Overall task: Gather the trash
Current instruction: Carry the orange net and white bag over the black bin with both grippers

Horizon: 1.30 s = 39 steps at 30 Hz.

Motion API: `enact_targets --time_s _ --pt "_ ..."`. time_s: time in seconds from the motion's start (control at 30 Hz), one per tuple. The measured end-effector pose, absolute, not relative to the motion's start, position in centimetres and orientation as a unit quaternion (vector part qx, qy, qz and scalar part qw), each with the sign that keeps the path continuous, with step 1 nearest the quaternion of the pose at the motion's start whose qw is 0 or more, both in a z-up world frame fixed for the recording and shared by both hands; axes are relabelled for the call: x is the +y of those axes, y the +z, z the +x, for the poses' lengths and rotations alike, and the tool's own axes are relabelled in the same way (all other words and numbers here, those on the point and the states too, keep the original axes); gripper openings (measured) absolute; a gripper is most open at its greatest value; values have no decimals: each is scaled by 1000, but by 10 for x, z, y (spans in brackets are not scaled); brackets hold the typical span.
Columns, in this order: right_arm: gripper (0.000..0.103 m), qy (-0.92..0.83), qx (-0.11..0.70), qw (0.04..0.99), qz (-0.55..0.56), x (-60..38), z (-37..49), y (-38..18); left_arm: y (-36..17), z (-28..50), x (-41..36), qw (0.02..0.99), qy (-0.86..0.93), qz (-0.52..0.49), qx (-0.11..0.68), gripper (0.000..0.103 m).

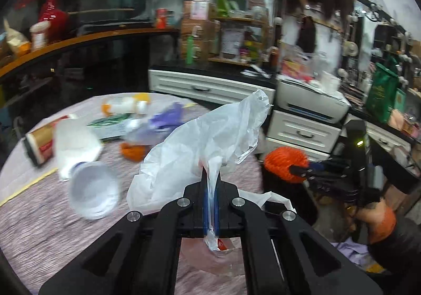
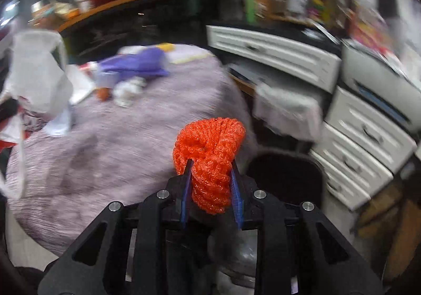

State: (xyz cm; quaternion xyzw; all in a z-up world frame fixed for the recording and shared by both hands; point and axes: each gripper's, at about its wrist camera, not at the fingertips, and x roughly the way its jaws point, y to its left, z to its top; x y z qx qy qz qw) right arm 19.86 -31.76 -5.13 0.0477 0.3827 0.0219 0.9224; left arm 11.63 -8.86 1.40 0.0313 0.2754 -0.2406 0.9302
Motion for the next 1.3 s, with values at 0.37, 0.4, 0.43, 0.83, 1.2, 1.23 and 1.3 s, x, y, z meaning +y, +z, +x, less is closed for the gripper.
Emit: enact_targets --time_s 0.37,0.4,0.43,0.83,1.2,1.23,1.3 --pt "60 -71 464 878 94 -386 203 -147 -19 141 -198 884 -336 43 322 4" --pt "69 -85 464 877 95 -391 201 -151 -24 143 -205 879 -340 42 332 4" --pt "76 -98 459 878 94 -395 199 -153 -28 145 -211 874 -344 41 340 4" --pt "80 -181 418 886 86 -446 157 -121 -84 166 -288 836 -364 69 404 4" --pt "83 -232 423 874 57 -470 118 -121 -141 177 -335 814 -347 119 451 4" --pt "83 -240 424 871 56 -474 118 -122 -146 179 -337 812 -345 123 455 4" --pt "83 -253 426 867 62 -483 117 -123 -157 182 -343 809 -338 130 462 4"
